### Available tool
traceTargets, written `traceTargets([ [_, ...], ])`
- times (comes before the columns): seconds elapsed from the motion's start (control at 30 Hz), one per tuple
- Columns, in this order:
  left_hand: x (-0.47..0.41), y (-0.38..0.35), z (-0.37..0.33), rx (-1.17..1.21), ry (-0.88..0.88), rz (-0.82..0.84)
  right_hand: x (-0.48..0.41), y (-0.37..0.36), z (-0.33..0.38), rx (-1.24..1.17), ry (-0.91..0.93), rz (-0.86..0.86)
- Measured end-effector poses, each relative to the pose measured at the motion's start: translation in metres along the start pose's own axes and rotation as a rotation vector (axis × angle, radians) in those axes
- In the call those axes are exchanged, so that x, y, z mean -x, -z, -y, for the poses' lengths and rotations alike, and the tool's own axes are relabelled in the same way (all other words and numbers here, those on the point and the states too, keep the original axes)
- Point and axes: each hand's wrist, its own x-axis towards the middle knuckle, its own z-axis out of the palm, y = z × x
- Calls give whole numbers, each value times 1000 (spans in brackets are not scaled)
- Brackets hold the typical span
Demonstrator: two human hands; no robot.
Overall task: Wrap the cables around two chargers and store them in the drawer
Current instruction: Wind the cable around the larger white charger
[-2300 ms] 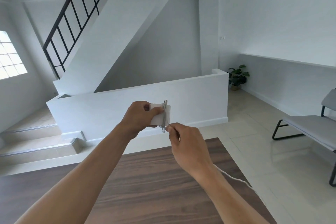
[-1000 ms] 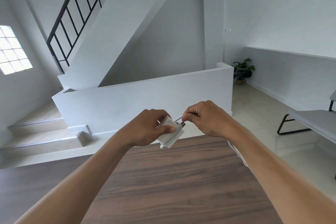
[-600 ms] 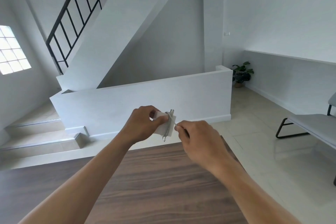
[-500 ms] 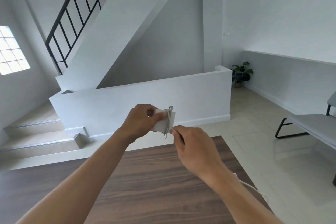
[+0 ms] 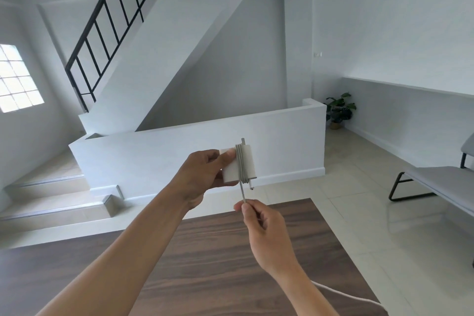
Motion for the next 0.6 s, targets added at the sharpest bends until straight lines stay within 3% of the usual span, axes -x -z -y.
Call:
traceTargets([
  [0.23, 20, -11, -10, -37, -88, 147, -10, 10, -5, -30, 25, 52],
  [0.37, 32, -12, -13, -47, -68, 265, -23, 24, -6, 125, 38, 125],
  [0.5, 39, -8, -10, -399, -197, 257, -49, 50, 1, 287, 46, 167],
  [0.6, 40, 1, -2, -599, -193, 276, -65, 68, 9, 402, 37, 246],
])
